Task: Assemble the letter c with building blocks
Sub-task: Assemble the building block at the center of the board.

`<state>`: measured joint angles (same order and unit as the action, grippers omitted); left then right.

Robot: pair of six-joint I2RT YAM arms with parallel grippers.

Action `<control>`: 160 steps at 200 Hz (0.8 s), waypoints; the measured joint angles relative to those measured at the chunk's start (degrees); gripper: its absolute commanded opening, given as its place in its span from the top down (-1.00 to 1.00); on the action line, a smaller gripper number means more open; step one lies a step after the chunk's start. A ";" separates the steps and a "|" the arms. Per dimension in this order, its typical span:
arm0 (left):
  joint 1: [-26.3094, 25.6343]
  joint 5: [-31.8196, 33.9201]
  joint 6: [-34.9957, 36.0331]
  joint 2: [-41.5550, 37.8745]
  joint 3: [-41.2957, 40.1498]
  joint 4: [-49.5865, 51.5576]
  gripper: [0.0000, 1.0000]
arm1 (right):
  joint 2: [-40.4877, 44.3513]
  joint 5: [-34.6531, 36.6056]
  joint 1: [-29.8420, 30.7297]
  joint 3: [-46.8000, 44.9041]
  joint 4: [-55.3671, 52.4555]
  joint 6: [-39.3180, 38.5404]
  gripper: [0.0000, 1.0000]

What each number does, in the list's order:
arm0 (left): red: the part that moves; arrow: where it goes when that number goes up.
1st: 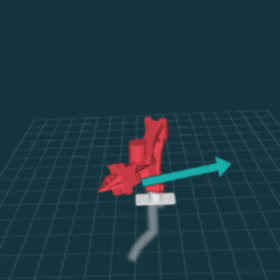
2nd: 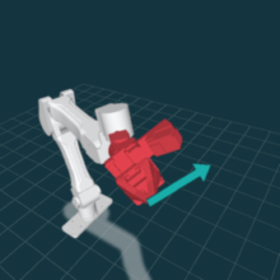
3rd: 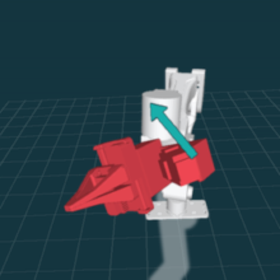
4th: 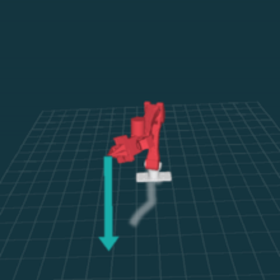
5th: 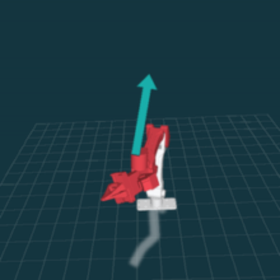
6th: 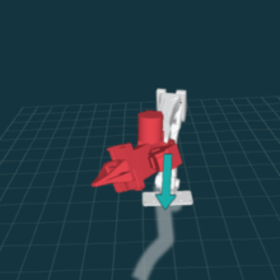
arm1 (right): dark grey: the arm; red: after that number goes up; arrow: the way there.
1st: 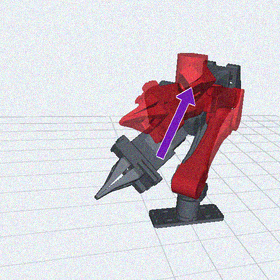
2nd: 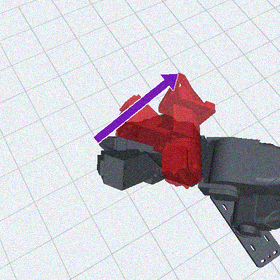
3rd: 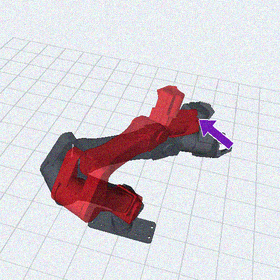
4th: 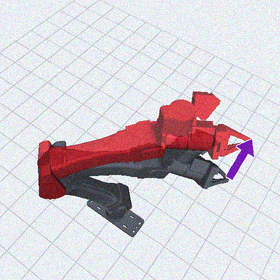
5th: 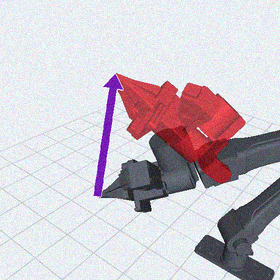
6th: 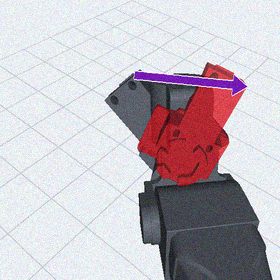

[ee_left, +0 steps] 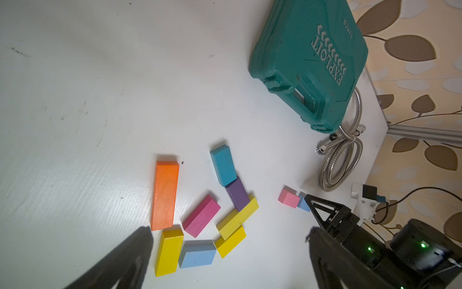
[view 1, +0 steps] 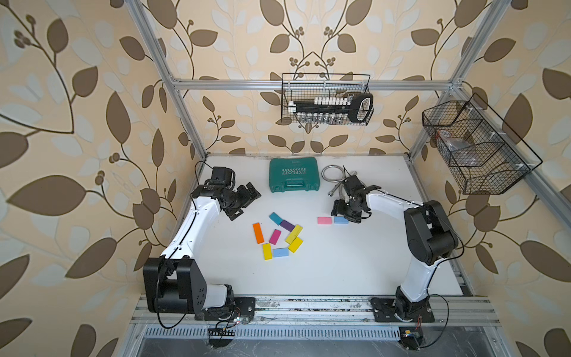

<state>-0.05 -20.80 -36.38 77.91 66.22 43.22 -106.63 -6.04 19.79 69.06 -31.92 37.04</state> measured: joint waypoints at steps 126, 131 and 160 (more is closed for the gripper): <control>0.00 -0.02 -0.26 0.00 -0.31 -0.85 -0.97 | -0.28 -1.99 0.00 0.39 0.94 0.39 -0.59; 0.00 -0.02 -0.26 0.00 -0.44 -0.92 -0.97 | -0.28 -2.01 0.00 0.39 1.01 0.44 -0.59; 0.00 -0.02 -0.28 0.00 -0.85 -1.03 -0.97 | -0.28 -2.36 0.00 0.39 1.22 0.50 -0.59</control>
<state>-0.05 -20.82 -36.67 77.91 65.36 42.19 -106.91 -8.40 19.79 69.45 -30.70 37.54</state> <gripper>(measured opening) 0.988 0.797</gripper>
